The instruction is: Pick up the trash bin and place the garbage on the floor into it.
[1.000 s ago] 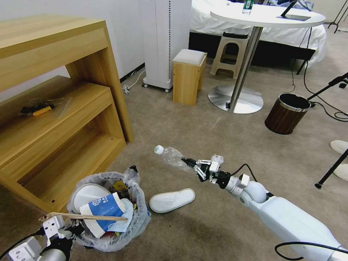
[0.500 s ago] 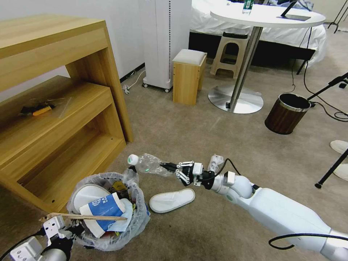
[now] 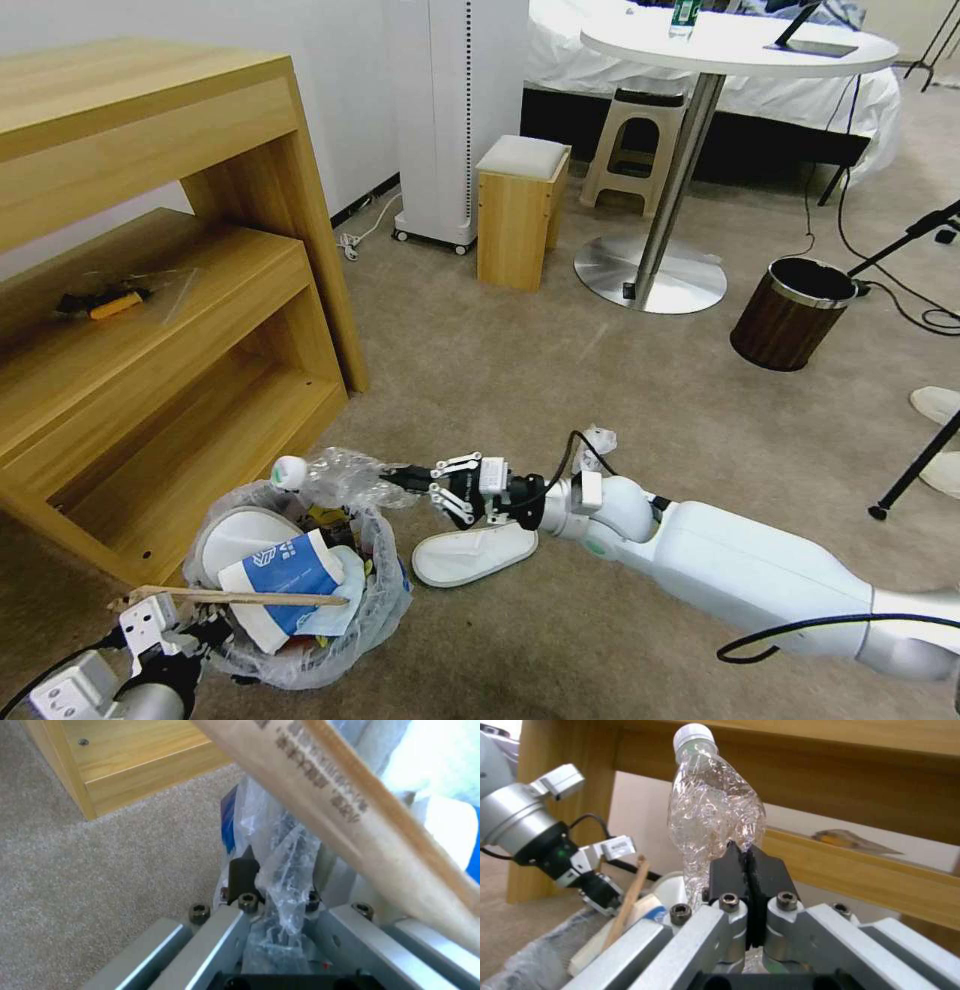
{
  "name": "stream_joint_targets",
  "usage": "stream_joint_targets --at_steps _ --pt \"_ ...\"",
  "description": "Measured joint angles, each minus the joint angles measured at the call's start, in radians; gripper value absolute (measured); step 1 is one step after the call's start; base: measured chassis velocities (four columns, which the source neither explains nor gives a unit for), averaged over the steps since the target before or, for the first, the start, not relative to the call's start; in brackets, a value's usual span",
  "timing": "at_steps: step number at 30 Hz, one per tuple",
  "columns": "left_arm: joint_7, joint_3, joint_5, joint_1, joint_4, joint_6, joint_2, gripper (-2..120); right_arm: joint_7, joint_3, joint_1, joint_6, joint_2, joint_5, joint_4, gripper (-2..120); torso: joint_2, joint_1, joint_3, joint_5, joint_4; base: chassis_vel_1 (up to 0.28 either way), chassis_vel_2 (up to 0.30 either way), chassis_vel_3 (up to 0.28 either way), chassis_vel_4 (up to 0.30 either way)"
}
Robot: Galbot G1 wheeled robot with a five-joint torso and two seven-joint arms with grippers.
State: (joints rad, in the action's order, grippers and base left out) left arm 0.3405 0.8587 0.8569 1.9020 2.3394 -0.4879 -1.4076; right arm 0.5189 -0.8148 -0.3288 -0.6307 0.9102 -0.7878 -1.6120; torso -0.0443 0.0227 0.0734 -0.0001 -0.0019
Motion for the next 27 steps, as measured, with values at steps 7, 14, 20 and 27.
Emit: stream_joint_targets --at_steps 7,14,20,27 --pt "0.0 -0.002 0.002 -0.006 -0.008 -0.001 0.003 0 -0.027 -0.074 0.055 0.012 0.044 -0.019 -0.013 0 0.0 0.0 0.0 0.0 0.0 0.0 0.0 0.0 0.0" --pt "0.0 -0.002 0.007 -0.009 -0.013 -0.001 0.011 0 -0.043 -0.125 0.087 0.016 0.091 -0.027 -0.001 0 0.0 0.0 0.0 -0.0001 -0.0001 0.0 0.0 0.0 0.0" --pt "0.003 0.001 0.019 -0.019 -0.017 -0.001 0.018 0 -0.068 -0.171 0.109 0.017 0.184 -0.034 0.034 0 0.0 0.0 0.0 -0.0001 0.0 0.0 0.0 0.0 0.0" --pt "0.008 0.005 0.033 -0.029 -0.025 -0.002 0.031 0 -0.083 -0.207 0.113 0.017 0.274 -0.035 0.069 0 0.0 0.0 0.0 -0.0001 0.0 0.0 0.0 0.0 0.0"
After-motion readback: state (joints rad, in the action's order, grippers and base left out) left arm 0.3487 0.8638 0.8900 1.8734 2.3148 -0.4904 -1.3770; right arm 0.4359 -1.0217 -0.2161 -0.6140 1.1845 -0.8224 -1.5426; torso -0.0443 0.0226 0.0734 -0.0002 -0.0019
